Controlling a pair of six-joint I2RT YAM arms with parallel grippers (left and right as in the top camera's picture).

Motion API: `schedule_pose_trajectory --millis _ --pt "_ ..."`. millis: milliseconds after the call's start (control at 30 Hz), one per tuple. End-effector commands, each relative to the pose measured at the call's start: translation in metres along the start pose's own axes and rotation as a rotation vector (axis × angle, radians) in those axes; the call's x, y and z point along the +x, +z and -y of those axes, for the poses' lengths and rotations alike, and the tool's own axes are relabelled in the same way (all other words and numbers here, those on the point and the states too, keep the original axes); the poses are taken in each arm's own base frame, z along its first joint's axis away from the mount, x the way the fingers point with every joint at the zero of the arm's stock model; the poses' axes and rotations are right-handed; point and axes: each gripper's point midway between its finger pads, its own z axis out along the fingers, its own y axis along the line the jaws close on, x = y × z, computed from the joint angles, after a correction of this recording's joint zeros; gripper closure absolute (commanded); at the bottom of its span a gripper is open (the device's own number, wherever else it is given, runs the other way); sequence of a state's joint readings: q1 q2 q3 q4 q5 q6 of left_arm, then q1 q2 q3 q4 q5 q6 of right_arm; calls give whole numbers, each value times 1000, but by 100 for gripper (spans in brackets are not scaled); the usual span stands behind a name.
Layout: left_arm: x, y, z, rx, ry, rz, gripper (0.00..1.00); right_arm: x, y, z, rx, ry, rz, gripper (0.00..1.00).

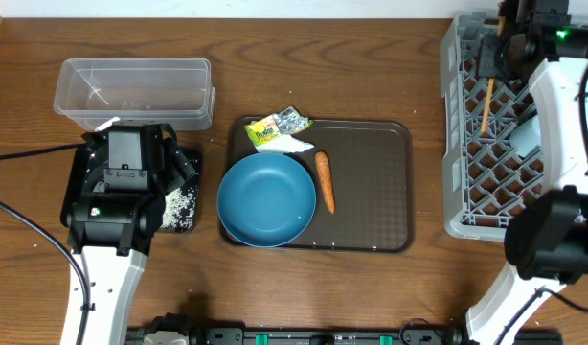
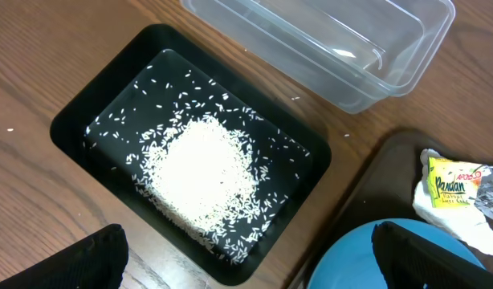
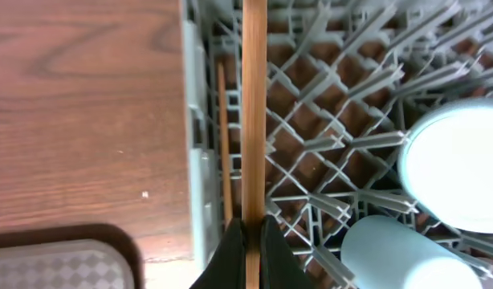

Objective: Sort waste into correct bins and load items into the dishwasher rack

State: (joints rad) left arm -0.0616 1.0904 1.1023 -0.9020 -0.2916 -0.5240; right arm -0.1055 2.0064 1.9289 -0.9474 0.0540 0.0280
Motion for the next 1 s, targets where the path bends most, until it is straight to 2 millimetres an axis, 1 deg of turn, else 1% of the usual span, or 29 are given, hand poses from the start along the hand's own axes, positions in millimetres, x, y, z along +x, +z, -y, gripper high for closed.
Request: schedule_pose_trajectory --millis 0,33,133,233,300,400,500,533,633,733,800,833,867,967 --pt "-6 -3 -2 -6 -13 17 0 14 27 -2 -21 -19 -60 98" --pt "-6 -3 -2 -6 -13 17 0 15 31 -3 -23 -19 -66 96" --pt "-6 -3 -2 -7 -13 17 0 18 35 -8 -50 -20 -78 79" --pt "-6 -3 -2 -7 -13 17 0 18 34 -9 -55 -11 -78 57" --pt "-6 -3 -2 -7 -13 17 0 20 34 -9 -54 4 -89 48" --pt "-6 -3 -2 -7 -13 17 0 26 29 -11 -67 40 -114 42" --pt "-6 -3 -2 -7 -13 17 0 28 15 -25 -149 52 -129 41" --pt "-6 -3 -2 -7 -13 17 0 28 6 -32 -188 54 -126 41" --pt "-6 -3 -2 -6 -13 17 0 25 -24 -55 -322 53 -109 40" --pt "-6 -3 -2 -7 -13 17 0 26 -63 -86 -489 40 -98 37" --pt "-6 -3 -2 -6 -13 17 0 30 -81 -104 -558 24 -103 29" --pt "-6 -3 -2 -7 -13 17 0 32 -85 -110 -565 27 -112 21" --pt "-6 -3 -2 -7 -13 17 0 35 -87 -115 -561 24 -121 1" --pt "-6 -3 -2 -7 -13 17 0 41 -83 -125 -520 -16 -133 1"
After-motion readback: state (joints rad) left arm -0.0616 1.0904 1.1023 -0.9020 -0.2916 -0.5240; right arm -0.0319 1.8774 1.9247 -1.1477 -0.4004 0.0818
